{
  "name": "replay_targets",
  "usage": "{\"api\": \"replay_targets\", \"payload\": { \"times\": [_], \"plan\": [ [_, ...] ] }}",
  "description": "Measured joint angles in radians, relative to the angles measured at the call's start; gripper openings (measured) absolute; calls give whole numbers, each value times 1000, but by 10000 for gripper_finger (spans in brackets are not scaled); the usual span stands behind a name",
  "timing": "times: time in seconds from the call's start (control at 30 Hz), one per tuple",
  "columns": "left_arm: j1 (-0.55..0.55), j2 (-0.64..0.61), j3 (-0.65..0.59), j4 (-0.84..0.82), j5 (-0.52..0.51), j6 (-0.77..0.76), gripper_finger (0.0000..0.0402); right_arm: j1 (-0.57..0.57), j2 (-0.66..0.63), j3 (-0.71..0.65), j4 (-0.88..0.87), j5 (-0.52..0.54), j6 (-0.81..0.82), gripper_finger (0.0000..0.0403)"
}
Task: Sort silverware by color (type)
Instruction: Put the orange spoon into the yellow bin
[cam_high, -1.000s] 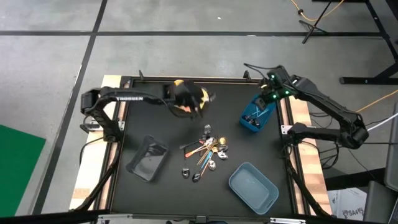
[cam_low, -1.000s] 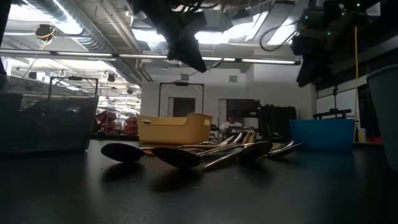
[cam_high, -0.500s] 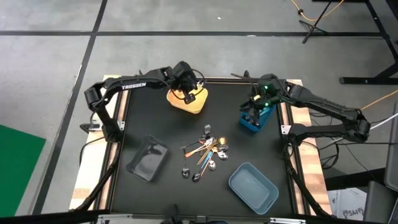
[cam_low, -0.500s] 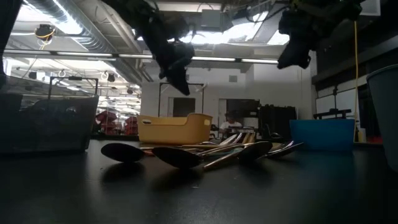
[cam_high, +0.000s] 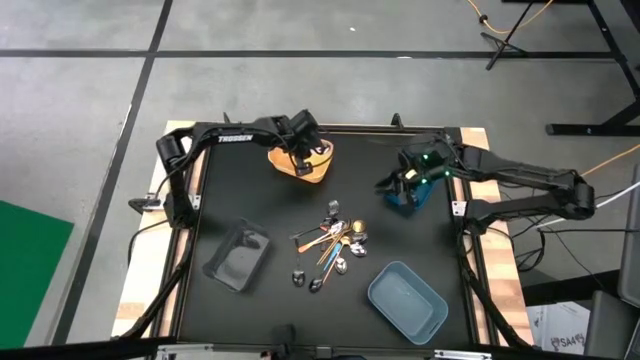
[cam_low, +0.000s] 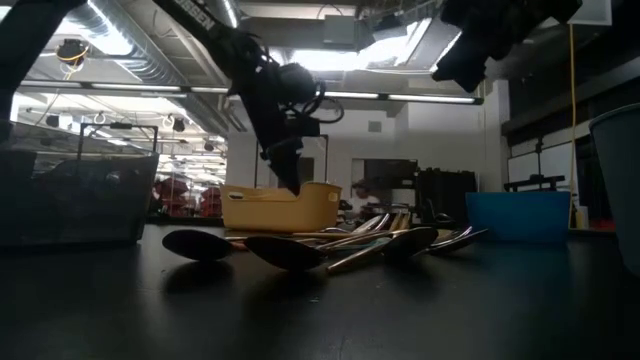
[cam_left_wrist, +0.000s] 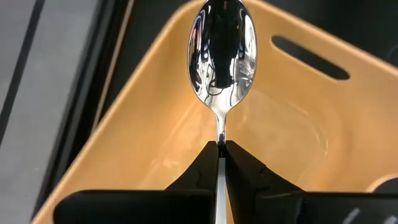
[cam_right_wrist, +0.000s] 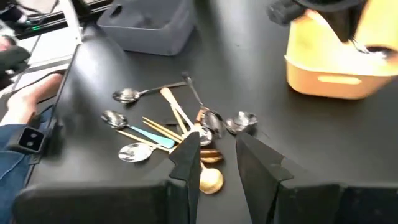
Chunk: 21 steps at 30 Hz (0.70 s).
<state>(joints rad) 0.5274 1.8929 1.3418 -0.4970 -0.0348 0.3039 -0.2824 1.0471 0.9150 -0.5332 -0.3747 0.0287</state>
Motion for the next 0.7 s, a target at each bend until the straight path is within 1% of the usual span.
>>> {"api": "replay_targets", "payload": {
  "times": [0.23,0.47,0.57,0.7],
  "plan": [
    [-4,37,0,0,-7,47,10,69,52,0,53,35,-1,92],
    [-5,50,0,-7,-8,46,11,116,125,0,102,35,-8,92],
    [-5,49,0,-5,-8,45,21,132,160,0,127,34,-9,92],
    [-5,49,0,-4,-15,41,51,150,207,0,151,34,-11,92]
  ]
}}
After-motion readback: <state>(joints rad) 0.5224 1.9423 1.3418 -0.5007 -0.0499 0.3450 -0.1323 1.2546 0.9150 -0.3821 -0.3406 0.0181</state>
